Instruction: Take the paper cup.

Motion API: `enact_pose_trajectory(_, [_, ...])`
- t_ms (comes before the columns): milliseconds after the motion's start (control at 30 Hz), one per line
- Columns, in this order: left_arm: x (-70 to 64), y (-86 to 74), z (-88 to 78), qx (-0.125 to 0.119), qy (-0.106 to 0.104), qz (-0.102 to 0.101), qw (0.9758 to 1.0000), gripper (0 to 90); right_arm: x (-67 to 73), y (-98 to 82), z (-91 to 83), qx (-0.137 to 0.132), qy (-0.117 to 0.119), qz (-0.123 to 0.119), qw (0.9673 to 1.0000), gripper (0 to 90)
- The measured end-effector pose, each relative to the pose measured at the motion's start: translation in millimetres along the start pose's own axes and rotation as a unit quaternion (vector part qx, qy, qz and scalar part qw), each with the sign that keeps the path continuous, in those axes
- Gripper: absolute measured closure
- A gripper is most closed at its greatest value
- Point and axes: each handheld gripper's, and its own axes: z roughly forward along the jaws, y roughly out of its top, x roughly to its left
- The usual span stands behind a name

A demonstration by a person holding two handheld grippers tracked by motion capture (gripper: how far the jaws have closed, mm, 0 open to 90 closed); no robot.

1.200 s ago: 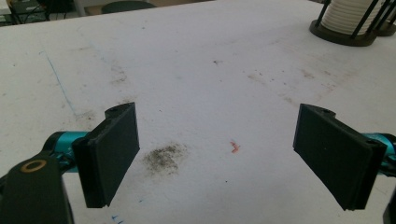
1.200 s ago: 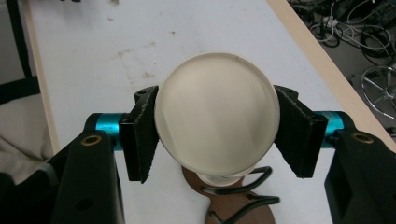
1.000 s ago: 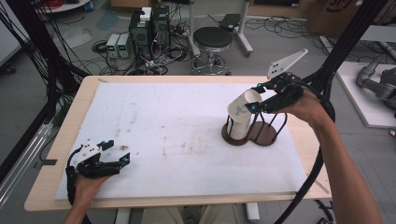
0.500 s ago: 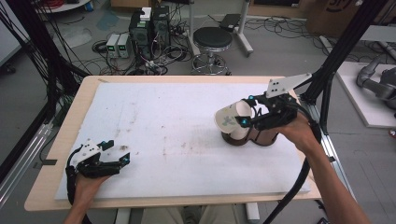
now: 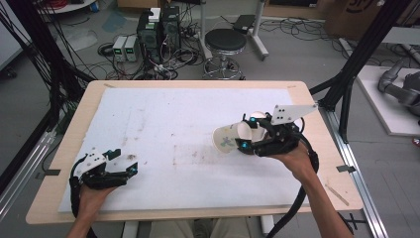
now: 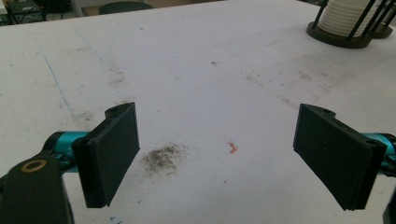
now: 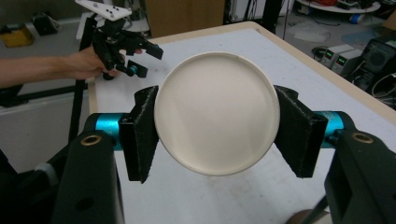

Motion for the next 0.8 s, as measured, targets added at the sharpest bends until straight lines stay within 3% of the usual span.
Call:
enact_pose_trajectory(200, [0.2, 0.0, 0.3, 0.001, -0.004, -0.001, 1.0000, 14.4, 11.0, -14.3, 5.4, -0.028, -0.007, 0.005, 0.9996, 37.8])
enact_pose_trajectory(433, [-0.1, 0.0, 0.1, 0.000, -0.004, 0.000, 1.0000, 14.4, 20.6, -26.7, 16.7, -0.055, 0.001, 0.008, 0.9985, 37.8])
enact_pose_trajectory(800, [0.4, -0.1, -0.4, -0.002, -0.005, 0.000, 1.0000, 14.4, 19.4, -40.7, 39.6, -0.092, 0.009, 0.017, 0.9956, 37.8])
